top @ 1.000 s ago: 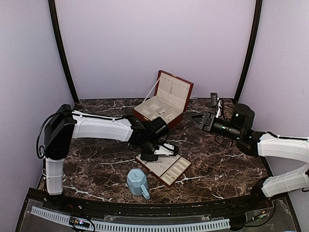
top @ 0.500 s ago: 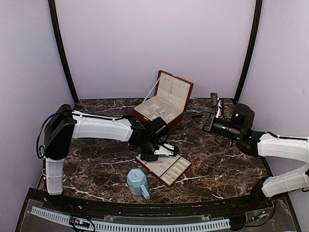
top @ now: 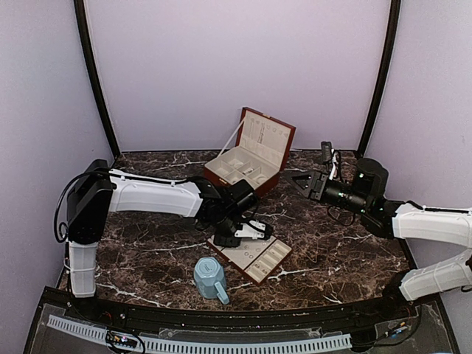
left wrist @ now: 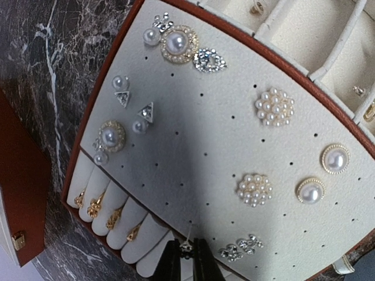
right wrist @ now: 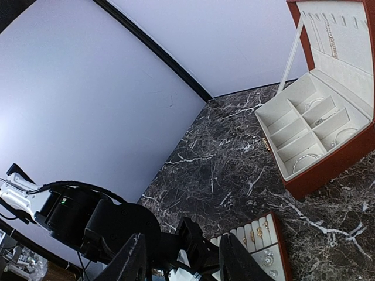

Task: Organize the mixed jewelry
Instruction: Insert the earring into the earring holder.

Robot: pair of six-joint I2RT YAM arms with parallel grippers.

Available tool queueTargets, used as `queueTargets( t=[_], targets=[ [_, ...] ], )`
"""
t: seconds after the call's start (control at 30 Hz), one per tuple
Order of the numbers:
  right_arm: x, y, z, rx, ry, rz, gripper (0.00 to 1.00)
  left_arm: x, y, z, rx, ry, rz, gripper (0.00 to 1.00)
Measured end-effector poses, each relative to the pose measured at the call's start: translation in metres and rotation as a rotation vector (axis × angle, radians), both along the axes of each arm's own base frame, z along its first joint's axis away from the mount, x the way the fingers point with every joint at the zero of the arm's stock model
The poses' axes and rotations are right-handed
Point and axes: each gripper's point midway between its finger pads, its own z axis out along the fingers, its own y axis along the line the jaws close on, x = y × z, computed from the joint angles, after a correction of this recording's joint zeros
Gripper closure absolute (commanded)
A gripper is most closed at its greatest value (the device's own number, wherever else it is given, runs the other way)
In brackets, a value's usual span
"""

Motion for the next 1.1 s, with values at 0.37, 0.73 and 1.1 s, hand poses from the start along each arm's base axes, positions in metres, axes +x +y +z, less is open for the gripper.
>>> queueTargets(
  t=[0.37,0.73,1.1],
  targets=[
    [-0.0003,0.0002,0.0006,0.004,0.001,0.002,0.57,0.0011,0.0021,0.0002,0.007,-0.015,0.004,0.98],
    [-0.0003,0.0002,0.0009,0.004,0.0,0.002,0.57,0.0027,0.0028,0.0001,0.016,-0.029,0.008,0.99],
    [-0.0003,0.0002,0.0008,0.004,0.0,0.002,0.57,0.0047,0.003,0.0002,0.024,-0.041,0.011,0.99]
  ],
)
